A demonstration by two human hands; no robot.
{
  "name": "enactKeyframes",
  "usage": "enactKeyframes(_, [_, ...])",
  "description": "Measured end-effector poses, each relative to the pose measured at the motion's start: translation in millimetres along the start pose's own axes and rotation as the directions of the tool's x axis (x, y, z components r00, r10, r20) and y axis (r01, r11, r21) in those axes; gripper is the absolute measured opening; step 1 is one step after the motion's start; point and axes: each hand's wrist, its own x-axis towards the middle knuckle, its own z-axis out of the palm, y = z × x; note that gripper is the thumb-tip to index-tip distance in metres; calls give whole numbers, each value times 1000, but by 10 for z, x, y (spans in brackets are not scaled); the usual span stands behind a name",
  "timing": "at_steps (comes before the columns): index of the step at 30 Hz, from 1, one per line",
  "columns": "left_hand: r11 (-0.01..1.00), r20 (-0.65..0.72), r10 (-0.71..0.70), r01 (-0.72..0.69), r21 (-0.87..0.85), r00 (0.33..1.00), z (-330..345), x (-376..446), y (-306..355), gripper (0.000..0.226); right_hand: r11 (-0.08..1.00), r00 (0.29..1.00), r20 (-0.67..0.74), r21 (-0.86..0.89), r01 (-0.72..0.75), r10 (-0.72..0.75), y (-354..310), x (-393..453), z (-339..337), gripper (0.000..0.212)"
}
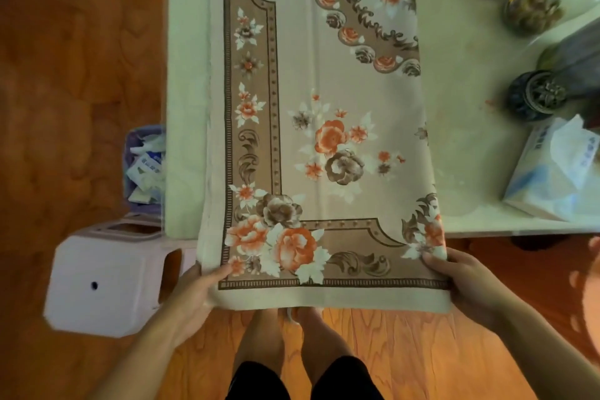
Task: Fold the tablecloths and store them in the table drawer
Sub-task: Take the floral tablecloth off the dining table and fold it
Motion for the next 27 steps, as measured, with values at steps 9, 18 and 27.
enactKeyframes(9, [1000, -146, 0, -3, -19, 989, -126, -211, -24, 40, 997, 995, -64, -24, -74, 72, -165, -70, 115, 28])
enactKeyframes(18, [878, -408, 234, -11, 479, 882, -213, -44, -306, 42, 997, 991, -118, 44, -61, 66, 192, 208, 115, 57])
enactKeyframes(27, [864, -328, 312, -123, 488, 892, -261, 12, -275, 54, 999, 988, -150, -15, -43, 40, 153, 202, 159, 32])
